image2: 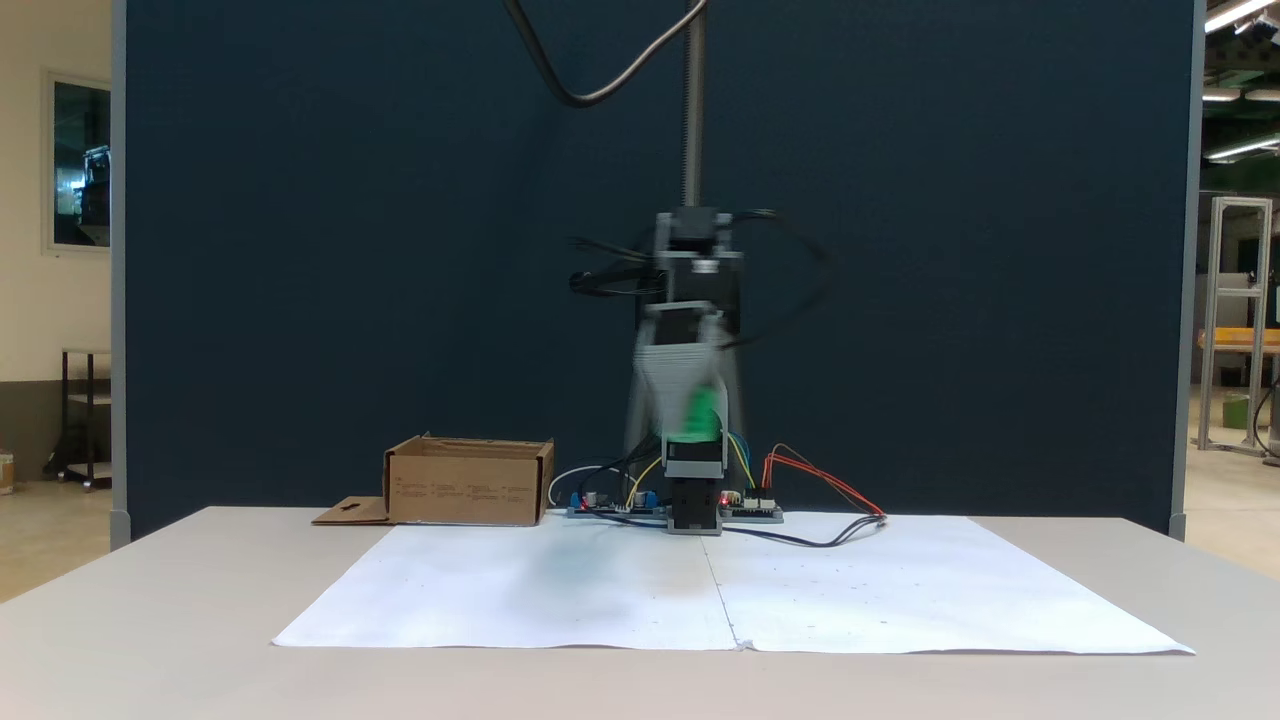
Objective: Grasp a green dice and put it in the bin.
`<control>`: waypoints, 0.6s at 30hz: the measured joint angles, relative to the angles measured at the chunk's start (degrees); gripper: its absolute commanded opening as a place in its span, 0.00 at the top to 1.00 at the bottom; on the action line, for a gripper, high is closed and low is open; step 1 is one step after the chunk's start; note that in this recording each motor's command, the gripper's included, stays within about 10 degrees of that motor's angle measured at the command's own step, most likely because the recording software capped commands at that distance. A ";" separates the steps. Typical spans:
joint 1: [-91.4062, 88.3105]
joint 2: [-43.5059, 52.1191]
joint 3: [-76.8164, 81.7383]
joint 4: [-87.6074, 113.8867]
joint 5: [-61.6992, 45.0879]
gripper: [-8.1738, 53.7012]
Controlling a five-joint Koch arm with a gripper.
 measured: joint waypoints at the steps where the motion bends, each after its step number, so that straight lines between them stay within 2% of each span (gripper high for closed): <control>1: 2.46 0.00 0.00 -0.70 -1.85 0.68; 18: 47.81 0.09 0.00 -5.54 -19.69 0.68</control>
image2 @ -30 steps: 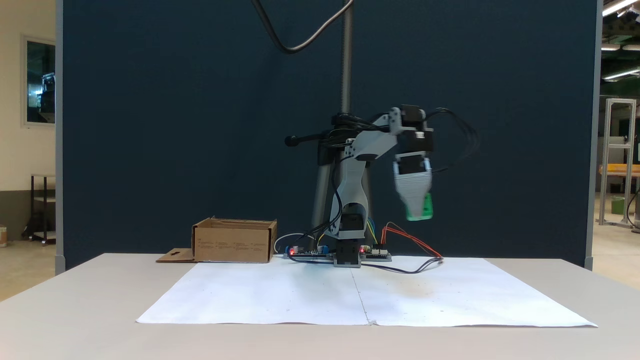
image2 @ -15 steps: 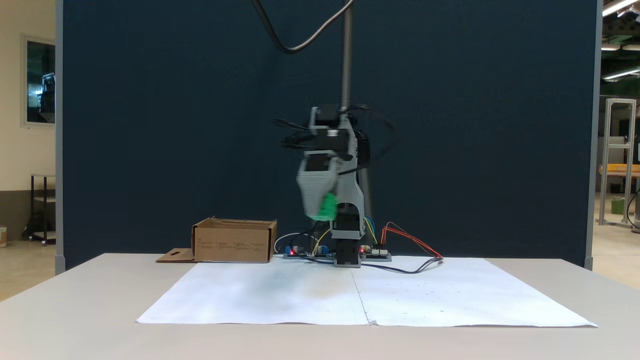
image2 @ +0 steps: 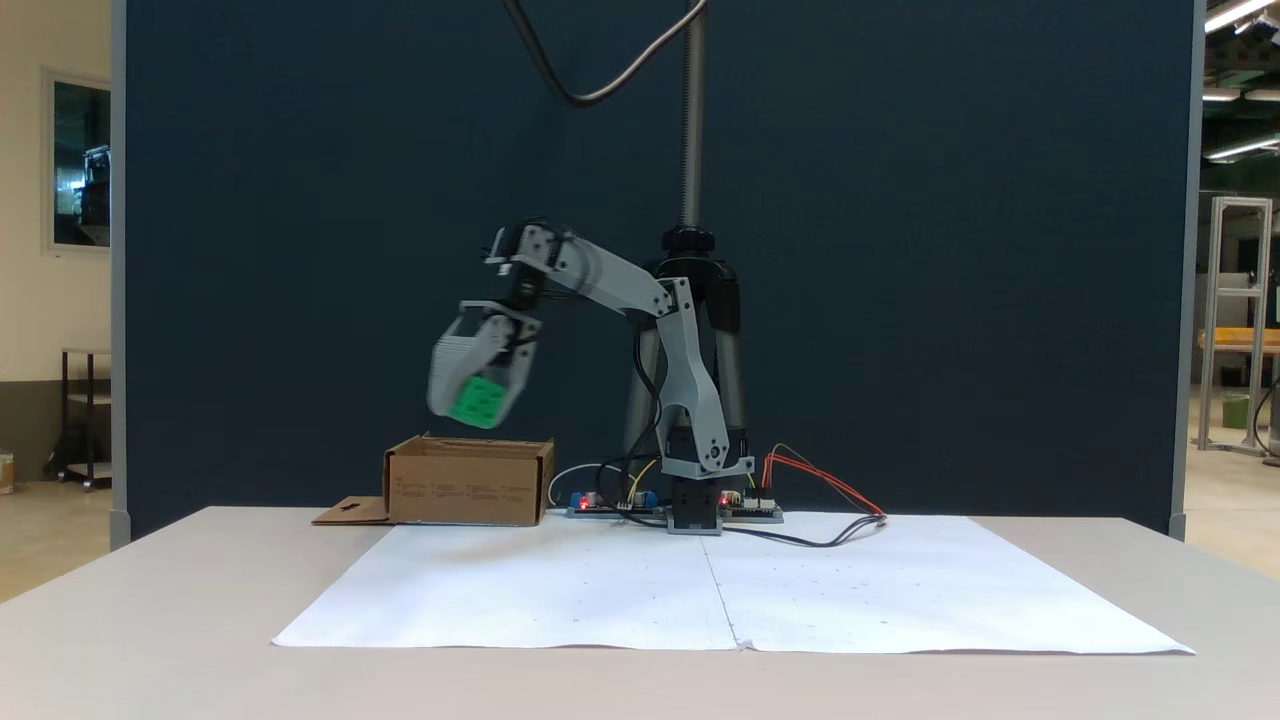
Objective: Grasp a green dice and put it in the bin.
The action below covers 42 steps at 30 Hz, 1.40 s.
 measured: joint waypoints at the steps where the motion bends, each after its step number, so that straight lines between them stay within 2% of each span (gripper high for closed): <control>1: 2.64 0.09 0.00 -0.35 -0.70 0.68; 16: 36.21 0.09 0.00 1.41 -9.23 0.68; 26: 46.05 -0.18 0.00 3.69 -13.62 0.68; 37: 47.72 -0.35 1.76 6.06 -15.91 0.68; 39: 47.72 -0.44 2.90 6.15 -15.91 0.62; 40: 47.72 -0.35 3.43 6.06 -15.91 0.55; 42: 47.81 -0.35 4.92 6.15 -15.91 0.34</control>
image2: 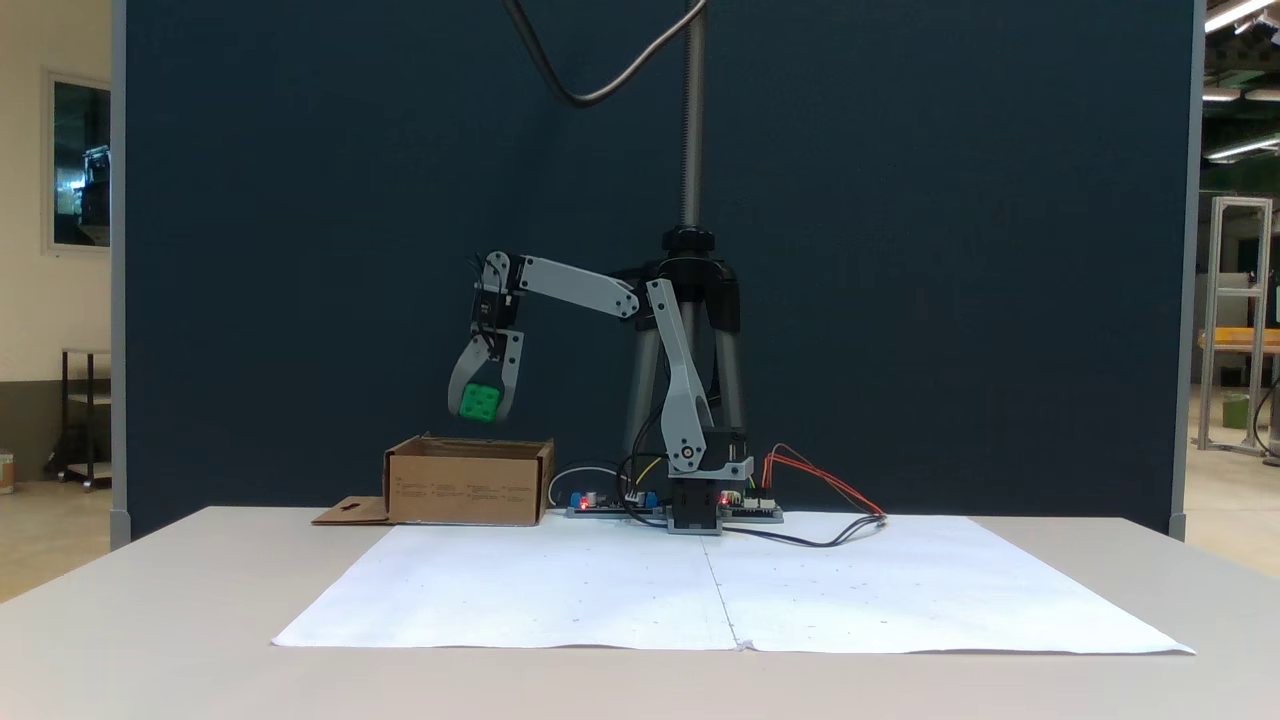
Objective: Grasp a green dice and put it in the bin.
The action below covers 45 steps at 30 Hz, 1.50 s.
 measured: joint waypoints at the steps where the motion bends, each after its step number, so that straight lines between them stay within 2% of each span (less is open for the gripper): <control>1: -0.09 -0.09 0.26 0.00 0.00 0.31; 3: 0.00 0.00 0.18 -0.09 0.00 0.19; 17: -0.53 0.26 0.88 -0.09 0.00 0.19; 24: -5.27 5.19 0.88 -0.09 0.88 0.19; 32: -23.47 12.83 0.97 0.00 10.28 0.19; 45: -68.12 16.44 0.88 -1.85 23.20 0.19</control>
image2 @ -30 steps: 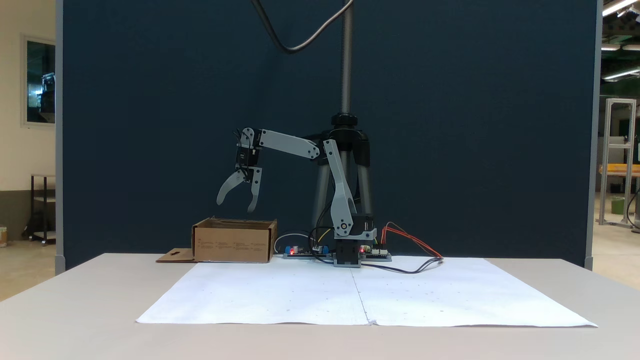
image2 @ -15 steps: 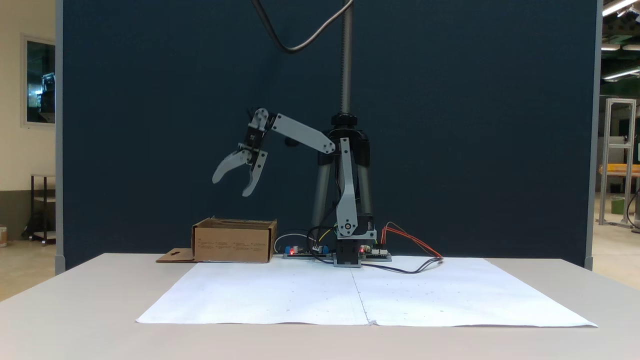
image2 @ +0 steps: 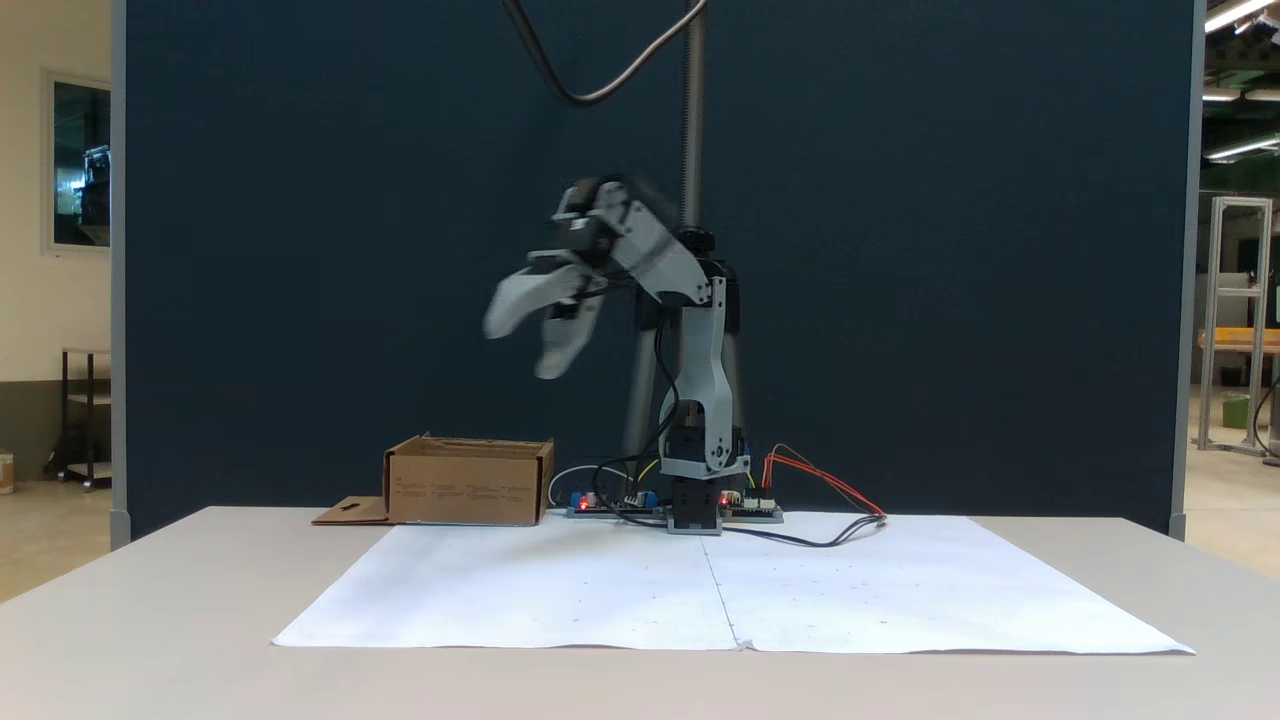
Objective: Grasp a green dice and put it in the bin.
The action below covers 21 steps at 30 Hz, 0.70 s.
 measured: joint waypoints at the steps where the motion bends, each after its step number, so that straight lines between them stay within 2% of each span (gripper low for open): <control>1: -3.52 0.09 0.09 -0.62 0.79 0.19; 10: -28.48 0.09 0.00 -5.45 4.92 0.18; 16: -32.17 0.18 0.88 -6.33 5.71 0.18; 21: -32.78 3.87 12.48 -16.52 5.71 0.17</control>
